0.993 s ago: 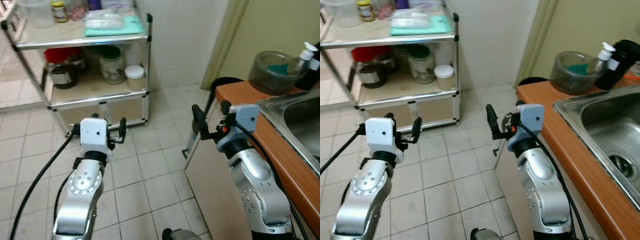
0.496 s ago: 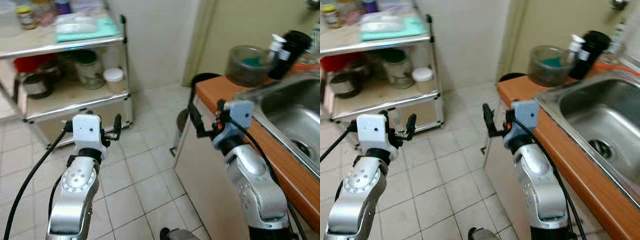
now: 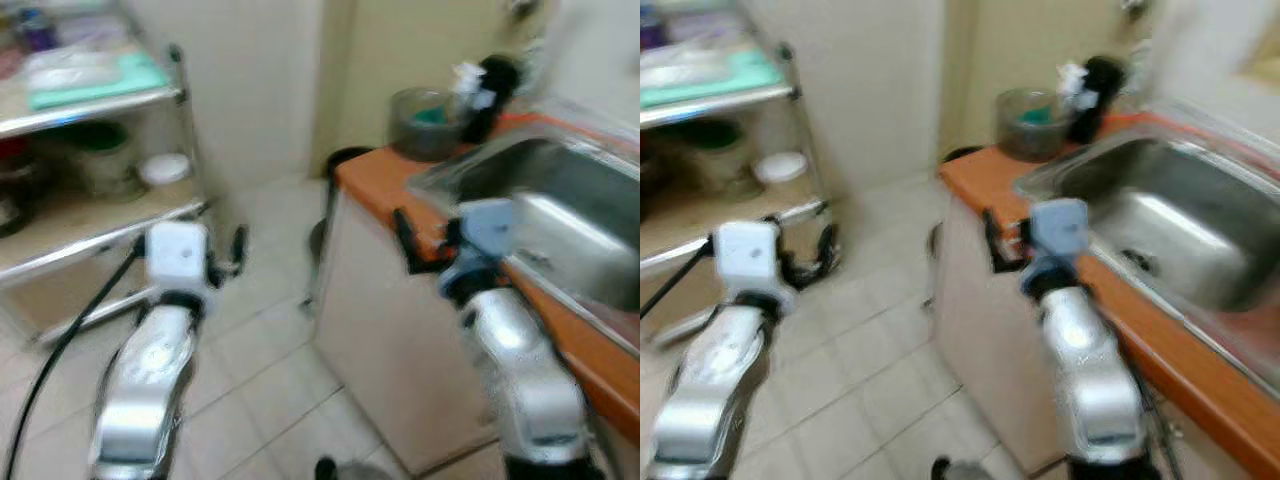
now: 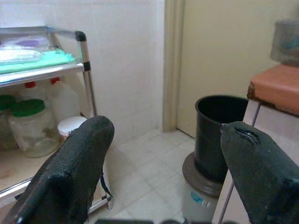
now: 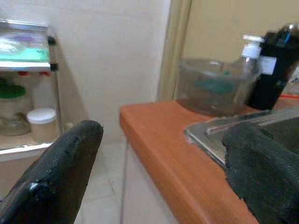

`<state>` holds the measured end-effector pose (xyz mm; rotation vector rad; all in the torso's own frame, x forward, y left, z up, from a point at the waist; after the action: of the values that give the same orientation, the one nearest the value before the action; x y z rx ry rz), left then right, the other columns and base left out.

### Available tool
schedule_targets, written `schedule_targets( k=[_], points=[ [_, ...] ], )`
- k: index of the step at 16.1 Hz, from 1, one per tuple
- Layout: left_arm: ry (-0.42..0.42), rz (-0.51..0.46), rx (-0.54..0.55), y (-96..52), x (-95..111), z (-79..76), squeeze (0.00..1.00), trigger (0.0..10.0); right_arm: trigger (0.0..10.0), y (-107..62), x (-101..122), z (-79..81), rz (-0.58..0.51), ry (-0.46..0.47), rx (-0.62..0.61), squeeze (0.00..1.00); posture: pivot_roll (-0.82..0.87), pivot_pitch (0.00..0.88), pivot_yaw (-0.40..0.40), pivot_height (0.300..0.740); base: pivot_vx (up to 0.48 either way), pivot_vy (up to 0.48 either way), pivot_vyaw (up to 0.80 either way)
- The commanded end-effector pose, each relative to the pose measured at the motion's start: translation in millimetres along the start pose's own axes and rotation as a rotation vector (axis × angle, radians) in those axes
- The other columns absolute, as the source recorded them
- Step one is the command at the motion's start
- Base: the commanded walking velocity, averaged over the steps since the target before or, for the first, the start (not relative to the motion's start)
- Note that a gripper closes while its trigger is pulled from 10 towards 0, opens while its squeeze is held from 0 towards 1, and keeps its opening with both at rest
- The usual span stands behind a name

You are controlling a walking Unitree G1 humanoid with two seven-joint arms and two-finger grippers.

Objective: Kitchen organization

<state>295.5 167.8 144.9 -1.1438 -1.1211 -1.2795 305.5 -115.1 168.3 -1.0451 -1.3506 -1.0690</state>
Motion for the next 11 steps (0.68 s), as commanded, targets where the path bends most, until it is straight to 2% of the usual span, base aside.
schedule_targets(
  k=[1,4,9,11],
  points=[
    [0.005,-0.020,-0.014,0.8,6,-4.5,0.00,10.0,10.0,-0.6,2,-6.4,-0.009,-0.019,-0.023,1.00,-0.11,0.000,0.005,0.740,0.000,0.000,-0.75],
    [0.008,-0.020,-0.012,0.9,6,-4.8,0.00,10.0,10.0,1.3,8,2.3,-0.053,0.002,0.025,1.00,-0.11,0.000,0.006,0.740,0.000,0.000,-0.76],
    [-0.001,-0.018,-0.017,-0.3,5,-7.7,0.00,10.0,10.0,2.9,14,0.2,-0.068,-0.004,-0.011,1.00,-0.11,0.000,0.005,0.740,0.000,0.000,-0.76],
    [0.005,-0.018,-0.016,-0.5,5,-8.2,0.00,10.0,10.0,3.0,10,1.1,-0.038,-0.009,0.012,1.00,-0.11,0.000,-0.001,0.740,0.000,0.000,-0.72]
  ],
)
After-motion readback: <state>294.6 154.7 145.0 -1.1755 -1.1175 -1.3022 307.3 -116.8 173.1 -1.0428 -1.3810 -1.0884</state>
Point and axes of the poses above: a point about 5 cm out from each wrist's last joint towards the gripper, its own y axis pointing out of the wrist towards the gripper, its own x axis along the axis of the wrist's last joint, z = x × y, the point moved 4 cm from there along y, pointing out of the wrist towards the gripper, and after that the axes turned 1 degree about -y, right-handed, at the moved point
